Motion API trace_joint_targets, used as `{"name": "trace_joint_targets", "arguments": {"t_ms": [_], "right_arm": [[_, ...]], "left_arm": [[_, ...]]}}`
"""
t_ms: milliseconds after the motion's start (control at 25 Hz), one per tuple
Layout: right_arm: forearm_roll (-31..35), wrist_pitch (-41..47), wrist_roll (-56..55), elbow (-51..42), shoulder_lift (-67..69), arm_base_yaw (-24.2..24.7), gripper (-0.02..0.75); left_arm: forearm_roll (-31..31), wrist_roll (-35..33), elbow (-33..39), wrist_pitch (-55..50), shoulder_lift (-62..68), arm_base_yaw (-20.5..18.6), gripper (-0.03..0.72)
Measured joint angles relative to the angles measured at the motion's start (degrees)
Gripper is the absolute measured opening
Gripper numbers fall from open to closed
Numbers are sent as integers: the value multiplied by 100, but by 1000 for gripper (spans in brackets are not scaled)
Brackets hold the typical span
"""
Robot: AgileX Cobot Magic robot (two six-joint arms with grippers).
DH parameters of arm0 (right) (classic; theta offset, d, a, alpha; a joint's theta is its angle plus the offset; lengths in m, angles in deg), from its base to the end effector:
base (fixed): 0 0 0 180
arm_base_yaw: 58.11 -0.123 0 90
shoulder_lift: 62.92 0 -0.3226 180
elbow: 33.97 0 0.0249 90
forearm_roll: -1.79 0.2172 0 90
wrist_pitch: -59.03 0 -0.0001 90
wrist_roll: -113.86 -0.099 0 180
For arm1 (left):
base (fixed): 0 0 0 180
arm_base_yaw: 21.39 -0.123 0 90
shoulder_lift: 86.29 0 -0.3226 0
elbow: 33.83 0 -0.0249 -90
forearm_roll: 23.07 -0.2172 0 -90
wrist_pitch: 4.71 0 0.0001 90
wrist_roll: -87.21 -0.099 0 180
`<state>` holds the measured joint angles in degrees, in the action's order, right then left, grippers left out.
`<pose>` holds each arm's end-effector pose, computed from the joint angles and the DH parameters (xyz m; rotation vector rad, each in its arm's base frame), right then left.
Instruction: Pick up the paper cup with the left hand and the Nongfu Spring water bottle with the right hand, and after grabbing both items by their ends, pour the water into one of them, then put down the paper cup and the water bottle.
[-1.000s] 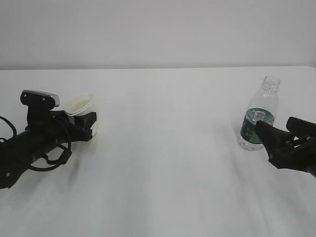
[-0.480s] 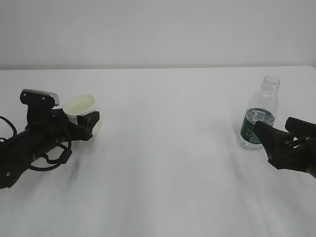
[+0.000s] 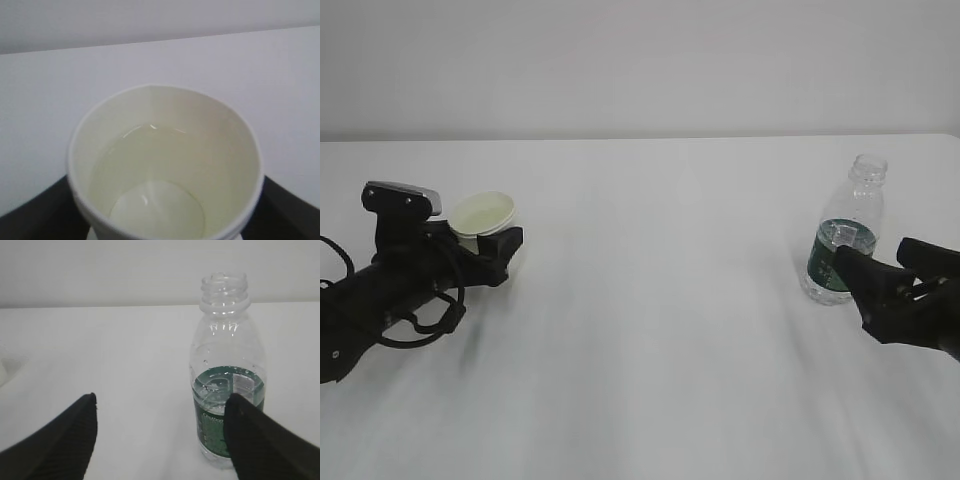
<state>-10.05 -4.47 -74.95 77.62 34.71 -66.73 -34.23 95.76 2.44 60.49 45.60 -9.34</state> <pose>0.2090 0.0501 0.2159 -0.2134 1.7929 0.3165 0.3671 -0.0962 0.1330 0.2562 1.7967 -0.3562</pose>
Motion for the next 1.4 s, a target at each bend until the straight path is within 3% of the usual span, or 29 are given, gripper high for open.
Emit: {"name": "trace_joint_targets", "arguments": {"t_ms": [680,1400], "right_arm": [[0,0,-21,0,0,0,588],[-252,-90,-201,0,-47,0,588]], "left_arm": [[0,0,823,36,-295,0,589],[-10,0,1095,36,-1378,0,587]]}}
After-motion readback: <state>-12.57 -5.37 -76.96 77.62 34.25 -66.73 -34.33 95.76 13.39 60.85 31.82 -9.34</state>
